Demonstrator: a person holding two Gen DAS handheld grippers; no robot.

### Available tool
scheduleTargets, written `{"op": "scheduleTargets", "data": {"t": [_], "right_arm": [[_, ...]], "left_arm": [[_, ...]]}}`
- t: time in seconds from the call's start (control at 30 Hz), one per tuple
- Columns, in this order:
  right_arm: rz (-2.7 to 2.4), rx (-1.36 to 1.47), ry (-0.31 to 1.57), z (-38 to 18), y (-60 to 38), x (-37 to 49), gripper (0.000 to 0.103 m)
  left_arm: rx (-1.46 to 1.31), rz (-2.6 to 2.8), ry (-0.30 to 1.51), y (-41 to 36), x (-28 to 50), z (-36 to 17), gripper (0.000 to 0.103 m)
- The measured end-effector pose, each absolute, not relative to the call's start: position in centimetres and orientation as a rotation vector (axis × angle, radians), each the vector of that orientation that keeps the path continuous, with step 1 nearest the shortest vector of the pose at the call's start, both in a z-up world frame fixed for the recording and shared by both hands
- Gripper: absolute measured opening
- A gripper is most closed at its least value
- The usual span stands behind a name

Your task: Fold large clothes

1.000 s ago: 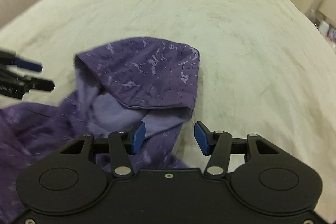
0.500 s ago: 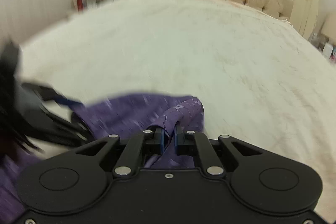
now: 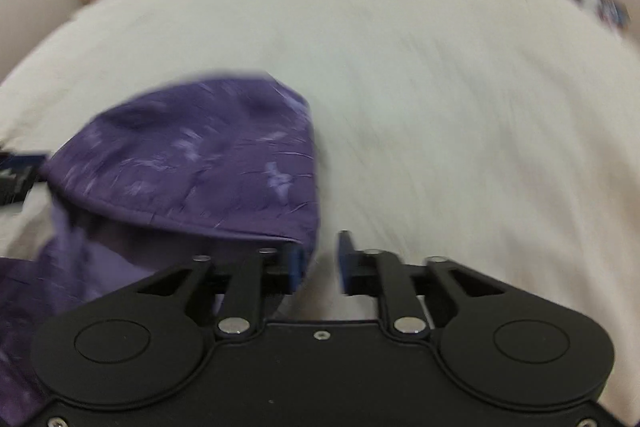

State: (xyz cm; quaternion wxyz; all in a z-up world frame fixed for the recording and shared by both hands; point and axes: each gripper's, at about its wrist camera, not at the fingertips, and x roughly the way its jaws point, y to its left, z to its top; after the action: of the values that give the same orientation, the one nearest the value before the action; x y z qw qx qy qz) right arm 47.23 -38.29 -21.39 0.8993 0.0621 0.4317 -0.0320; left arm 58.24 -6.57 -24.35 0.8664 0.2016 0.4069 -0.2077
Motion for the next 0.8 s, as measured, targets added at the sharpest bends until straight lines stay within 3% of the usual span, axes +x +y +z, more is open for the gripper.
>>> {"op": "scheduleTargets", "data": {"t": [0.13, 0.3, 0.5, 0.8], "right_arm": [[-0.029, 0.195, 0.914, -21.0, -39.4, 46.6, 0.05], [0.186, 0.225, 0.945, -17.7, -40.1, 44.2, 0.072], [0.216, 0.317, 0.862, -14.9, -41.5, 46.3, 0.073], [0.125, 0.31, 0.896, -18.7, -40.8, 55.6, 0.072]], "left_arm": [[0.394, -0.444, 0.894, -5.0, 57.8, -24.1, 0.05], [0.282, -0.49, 0.948, -2.0, 56.6, -20.2, 0.05], [-0.053, -0.531, 0.942, -2.8, 59.7, -17.0, 0.058], [-0.195, -0.662, 1.101, -10.1, 62.1, -23.9, 0.058]]}}
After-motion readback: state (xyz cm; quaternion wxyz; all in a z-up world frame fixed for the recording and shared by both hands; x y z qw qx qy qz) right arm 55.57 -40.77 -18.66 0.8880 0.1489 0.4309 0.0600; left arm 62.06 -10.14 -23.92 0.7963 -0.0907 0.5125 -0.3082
